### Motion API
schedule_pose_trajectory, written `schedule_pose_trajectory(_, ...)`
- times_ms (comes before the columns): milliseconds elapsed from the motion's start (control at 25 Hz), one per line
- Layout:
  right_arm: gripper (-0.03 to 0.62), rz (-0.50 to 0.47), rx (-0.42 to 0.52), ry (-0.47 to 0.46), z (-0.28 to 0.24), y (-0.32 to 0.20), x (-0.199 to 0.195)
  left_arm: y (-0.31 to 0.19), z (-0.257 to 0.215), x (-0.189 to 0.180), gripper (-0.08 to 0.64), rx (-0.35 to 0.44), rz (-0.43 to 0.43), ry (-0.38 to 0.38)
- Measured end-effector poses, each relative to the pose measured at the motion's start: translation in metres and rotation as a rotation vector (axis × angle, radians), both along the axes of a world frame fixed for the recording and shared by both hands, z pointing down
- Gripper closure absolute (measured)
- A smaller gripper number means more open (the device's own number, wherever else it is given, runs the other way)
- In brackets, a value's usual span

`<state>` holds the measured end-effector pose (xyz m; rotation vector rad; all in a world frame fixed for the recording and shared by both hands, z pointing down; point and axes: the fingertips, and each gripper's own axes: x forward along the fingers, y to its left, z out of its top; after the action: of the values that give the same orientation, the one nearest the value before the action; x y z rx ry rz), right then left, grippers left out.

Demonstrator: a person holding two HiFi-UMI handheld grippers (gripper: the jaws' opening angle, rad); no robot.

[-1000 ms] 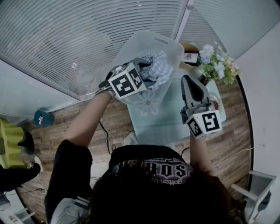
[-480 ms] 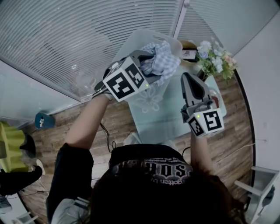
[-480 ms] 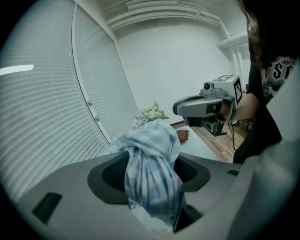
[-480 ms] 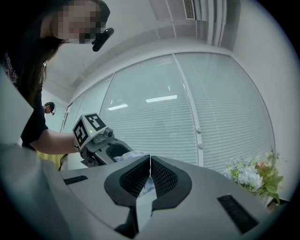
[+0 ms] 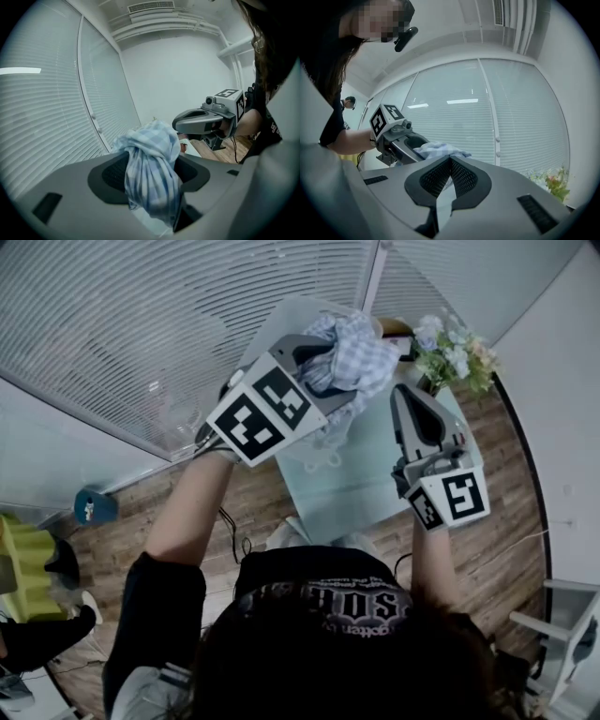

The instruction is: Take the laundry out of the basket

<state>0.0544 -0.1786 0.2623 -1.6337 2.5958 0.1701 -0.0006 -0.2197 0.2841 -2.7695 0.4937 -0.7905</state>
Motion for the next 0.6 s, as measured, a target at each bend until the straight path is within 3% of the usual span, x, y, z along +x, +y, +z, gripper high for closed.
schedule_pose_trajectory(320, 0.563, 0.046, 0.014, 0.008, -0.009, 0.025, 0.021, 0.027, -0.023, 0.022, 0.293, 0.034, 0.03, 0.019)
schedule_pose_trajectory(600, 0.565, 0.085, 0.029, 0.009, -0.016, 0.039, 0.065, 0.046, -0.036, 0.068, 0.293, 0.035, 0.074, 0.046)
